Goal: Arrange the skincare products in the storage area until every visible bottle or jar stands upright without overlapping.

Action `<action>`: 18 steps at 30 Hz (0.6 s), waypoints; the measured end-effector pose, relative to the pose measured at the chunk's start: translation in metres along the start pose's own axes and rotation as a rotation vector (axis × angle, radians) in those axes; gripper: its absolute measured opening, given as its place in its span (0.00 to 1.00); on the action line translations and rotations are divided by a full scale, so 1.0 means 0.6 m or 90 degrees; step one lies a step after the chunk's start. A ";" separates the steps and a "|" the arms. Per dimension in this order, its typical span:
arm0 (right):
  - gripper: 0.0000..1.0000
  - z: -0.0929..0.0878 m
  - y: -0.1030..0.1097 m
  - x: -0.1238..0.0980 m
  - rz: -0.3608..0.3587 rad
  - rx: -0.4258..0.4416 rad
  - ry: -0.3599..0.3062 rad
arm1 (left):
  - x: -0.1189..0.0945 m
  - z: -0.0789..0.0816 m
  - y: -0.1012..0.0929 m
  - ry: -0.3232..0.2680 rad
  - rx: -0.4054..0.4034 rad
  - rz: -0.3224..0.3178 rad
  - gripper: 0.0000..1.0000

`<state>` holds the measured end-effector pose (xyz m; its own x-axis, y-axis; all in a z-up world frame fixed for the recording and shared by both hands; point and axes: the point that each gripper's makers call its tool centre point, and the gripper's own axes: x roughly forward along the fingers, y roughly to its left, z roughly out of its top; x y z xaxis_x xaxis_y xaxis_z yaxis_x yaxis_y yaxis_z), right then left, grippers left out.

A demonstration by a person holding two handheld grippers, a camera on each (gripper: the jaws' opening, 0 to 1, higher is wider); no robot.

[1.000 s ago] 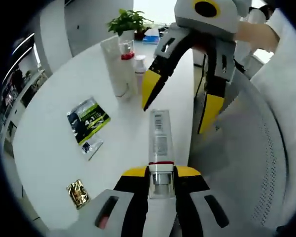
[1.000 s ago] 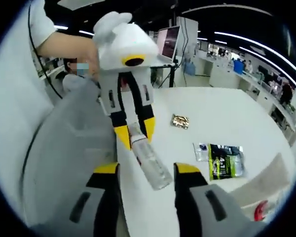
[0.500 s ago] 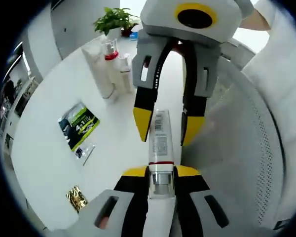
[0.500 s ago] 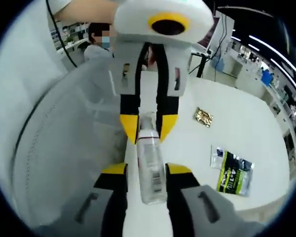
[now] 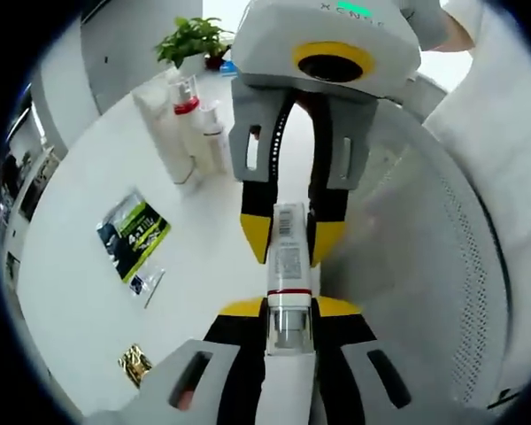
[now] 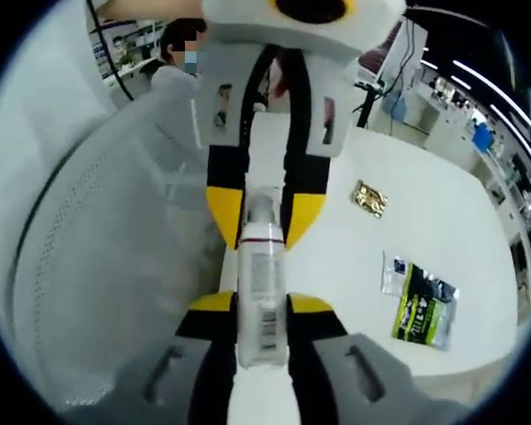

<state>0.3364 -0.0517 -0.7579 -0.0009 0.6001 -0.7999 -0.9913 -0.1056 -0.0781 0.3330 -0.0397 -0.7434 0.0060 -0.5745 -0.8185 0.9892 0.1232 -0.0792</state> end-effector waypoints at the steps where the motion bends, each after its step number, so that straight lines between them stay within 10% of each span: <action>1: 0.20 0.000 -0.001 -0.002 -0.004 -0.001 -0.005 | 0.000 0.001 0.001 -0.005 -0.002 0.001 0.16; 18: 0.19 -0.015 -0.019 -0.035 -0.030 0.160 -0.110 | -0.022 0.000 0.045 -0.150 -0.206 0.035 0.46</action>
<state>0.3489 -0.0707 -0.7455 0.0451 0.7276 -0.6845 -0.9922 0.1121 0.0538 0.3598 -0.0284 -0.7349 0.1282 -0.7254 -0.6763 0.8894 0.3858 -0.2451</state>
